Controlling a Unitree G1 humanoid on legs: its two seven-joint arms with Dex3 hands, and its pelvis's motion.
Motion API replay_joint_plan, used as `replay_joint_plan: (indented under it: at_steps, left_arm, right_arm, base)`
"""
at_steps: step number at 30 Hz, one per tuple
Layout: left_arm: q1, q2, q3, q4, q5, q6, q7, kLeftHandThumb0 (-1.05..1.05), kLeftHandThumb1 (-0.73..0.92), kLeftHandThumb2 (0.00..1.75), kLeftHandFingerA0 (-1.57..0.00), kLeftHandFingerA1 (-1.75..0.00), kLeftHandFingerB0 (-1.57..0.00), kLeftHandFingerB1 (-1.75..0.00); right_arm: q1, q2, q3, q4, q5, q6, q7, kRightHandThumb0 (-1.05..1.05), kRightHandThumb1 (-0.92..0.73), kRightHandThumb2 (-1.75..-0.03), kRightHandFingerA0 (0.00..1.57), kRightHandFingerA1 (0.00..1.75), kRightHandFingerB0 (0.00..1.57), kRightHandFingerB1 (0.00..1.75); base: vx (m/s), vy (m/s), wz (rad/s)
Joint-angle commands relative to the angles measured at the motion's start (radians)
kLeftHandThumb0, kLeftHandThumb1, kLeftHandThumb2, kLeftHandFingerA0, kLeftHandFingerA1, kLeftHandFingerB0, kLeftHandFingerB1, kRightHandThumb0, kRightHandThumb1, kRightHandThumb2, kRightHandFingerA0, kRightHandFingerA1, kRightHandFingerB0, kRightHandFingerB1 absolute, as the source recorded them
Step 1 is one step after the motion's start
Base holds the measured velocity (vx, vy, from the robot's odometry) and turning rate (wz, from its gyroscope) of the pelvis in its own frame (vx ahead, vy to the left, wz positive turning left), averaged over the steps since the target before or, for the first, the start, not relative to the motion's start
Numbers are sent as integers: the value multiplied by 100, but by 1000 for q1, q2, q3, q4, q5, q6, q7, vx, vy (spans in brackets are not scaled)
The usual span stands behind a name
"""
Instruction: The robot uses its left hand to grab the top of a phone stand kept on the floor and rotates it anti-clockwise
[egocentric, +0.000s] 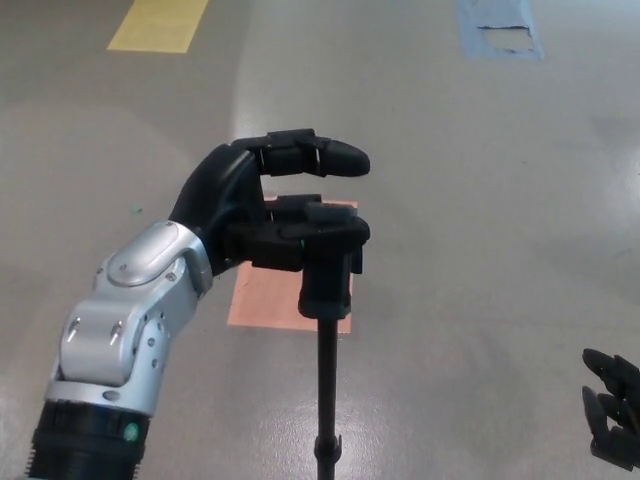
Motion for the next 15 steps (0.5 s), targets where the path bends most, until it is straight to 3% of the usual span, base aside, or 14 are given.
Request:
replay_joint_plan:
  at_steps: [1, 2, 3, 4, 15]
  left_arm:
    - [5, -14, 172, -3, -228, 569, 104, -6, 57, 61, -106, -78, -82, -65]
    - [4, -18, 178, -6, -235, 580, 110, -7, 58, 61, -102, -77, -81, -65]
    - [3, -21, 183, -8, -237, 587, 115, -7, 58, 61, -102, -77, -81, -65]
    - [3, -23, 184, -14, -236, 591, 119, -3, 61, 58, -102, -76, -83, -64]
    - [32, -20, 175, -73, -245, 608, 106, -10, 66, 59, -97, -73, -77, -59]
  right_arm:
    - [-16, -22, 3, 24, -6, 18, 4, -76, -81, -116, 0, 26, 0, 20]
    - [-18, -24, 5, 23, -10, 21, 1, -68, -92, -83, 0, 15, 0, 7]
    - [-20, -25, 7, 23, -13, 23, -1, -68, -92, -83, 0, 15, 0, 7]
    - [-22, -26, 9, 22, -16, 25, -3, -76, -82, -117, 0, 27, 0, 21]
    - [-24, -25, 5, 24, -12, 24, 3, -77, -83, -116, 0, 26, 0, 20]
  base:
    - [0, 0, 0]
    - [0, 0, 0]
    - [0, 0, 0]
    - [0, 0, 0]
    - [0, 0, 0]
